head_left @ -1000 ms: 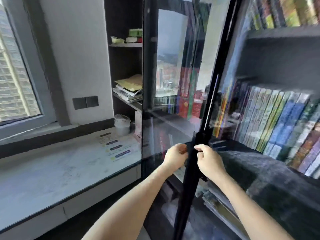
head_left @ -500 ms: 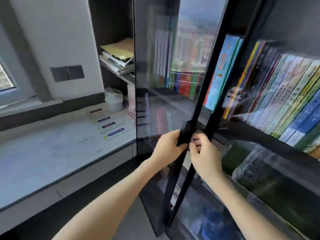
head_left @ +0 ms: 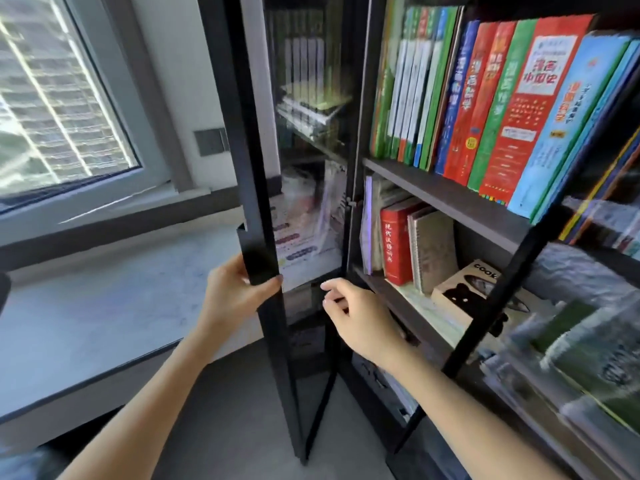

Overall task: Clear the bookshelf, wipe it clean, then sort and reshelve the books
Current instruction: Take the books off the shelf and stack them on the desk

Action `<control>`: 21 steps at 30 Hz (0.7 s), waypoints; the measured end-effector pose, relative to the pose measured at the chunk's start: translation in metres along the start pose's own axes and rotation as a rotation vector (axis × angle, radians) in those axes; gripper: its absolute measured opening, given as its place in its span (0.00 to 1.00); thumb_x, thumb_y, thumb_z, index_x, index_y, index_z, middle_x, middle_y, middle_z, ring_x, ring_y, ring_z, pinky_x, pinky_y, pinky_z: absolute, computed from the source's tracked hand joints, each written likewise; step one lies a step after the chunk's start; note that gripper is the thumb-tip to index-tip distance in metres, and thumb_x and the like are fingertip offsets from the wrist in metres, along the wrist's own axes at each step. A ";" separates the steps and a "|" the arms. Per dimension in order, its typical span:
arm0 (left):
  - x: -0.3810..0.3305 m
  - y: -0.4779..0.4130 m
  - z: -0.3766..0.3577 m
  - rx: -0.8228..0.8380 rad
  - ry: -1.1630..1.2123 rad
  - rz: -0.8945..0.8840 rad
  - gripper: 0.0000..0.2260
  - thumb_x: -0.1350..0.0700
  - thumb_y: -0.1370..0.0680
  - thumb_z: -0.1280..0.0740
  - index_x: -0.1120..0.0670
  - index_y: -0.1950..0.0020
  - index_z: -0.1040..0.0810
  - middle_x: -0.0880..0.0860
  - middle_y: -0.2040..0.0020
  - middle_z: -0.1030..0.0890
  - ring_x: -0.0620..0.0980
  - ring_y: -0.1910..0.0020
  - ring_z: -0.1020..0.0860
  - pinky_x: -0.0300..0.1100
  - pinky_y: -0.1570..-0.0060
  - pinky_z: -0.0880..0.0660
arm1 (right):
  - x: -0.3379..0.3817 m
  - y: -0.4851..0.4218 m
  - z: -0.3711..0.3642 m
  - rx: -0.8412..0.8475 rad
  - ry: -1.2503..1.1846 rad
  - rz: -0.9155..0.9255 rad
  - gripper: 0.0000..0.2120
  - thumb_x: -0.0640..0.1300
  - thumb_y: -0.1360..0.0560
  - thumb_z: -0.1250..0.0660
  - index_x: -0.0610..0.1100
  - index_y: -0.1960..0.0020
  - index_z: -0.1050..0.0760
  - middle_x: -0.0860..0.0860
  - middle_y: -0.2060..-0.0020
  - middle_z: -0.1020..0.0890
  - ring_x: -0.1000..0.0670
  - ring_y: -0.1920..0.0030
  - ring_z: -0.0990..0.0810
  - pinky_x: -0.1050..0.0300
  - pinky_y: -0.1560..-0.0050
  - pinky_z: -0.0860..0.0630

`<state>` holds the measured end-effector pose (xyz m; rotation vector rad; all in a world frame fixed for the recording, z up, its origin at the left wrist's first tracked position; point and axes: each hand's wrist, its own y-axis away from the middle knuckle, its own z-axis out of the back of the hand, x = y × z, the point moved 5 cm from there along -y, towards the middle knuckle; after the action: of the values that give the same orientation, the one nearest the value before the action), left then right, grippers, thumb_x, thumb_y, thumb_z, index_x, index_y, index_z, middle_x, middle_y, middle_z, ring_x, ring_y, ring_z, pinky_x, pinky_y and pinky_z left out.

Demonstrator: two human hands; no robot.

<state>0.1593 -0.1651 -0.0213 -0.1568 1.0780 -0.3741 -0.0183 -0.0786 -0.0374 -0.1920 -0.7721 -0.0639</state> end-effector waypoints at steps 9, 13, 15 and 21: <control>0.050 -0.060 0.070 0.136 0.043 0.113 0.12 0.54 0.35 0.21 0.46 0.56 0.19 0.40 0.65 0.19 0.40 0.66 0.23 0.39 0.59 0.27 | 0.000 -0.042 -0.060 0.036 0.133 -0.099 0.15 0.46 0.20 0.40 0.47 0.34 0.28 0.53 0.46 0.20 0.50 0.46 0.21 0.57 0.49 0.28; 0.071 -0.078 0.085 0.133 0.051 0.094 0.12 0.52 0.30 0.23 0.47 0.48 0.19 0.42 0.55 0.17 0.39 0.59 0.20 0.33 0.58 0.27 | -0.002 -0.058 -0.077 0.034 0.166 -0.162 0.14 0.45 0.20 0.39 0.47 0.35 0.28 0.52 0.47 0.20 0.49 0.46 0.21 0.52 0.46 0.25; 0.078 -0.084 0.089 0.097 0.075 0.088 0.12 0.53 0.27 0.26 0.48 0.45 0.21 0.42 0.52 0.17 0.38 0.55 0.20 0.30 0.56 0.27 | 0.000 -0.064 -0.084 0.010 0.166 -0.181 0.13 0.45 0.20 0.40 0.47 0.36 0.28 0.52 0.47 0.20 0.48 0.46 0.21 0.50 0.45 0.24; 0.102 -0.110 0.101 0.023 0.193 0.137 0.13 0.57 0.21 0.33 0.51 0.38 0.26 0.46 0.44 0.20 0.46 0.44 0.22 0.39 0.44 0.27 | 0.016 -0.073 -0.104 -0.014 0.224 -0.175 0.14 0.45 0.19 0.41 0.47 0.35 0.29 0.54 0.47 0.20 0.50 0.45 0.21 0.55 0.48 0.25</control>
<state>0.2665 -0.3106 -0.0252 -0.0256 1.2665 -0.2818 0.0556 -0.1706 -0.0882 -0.1276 -0.5636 -0.2526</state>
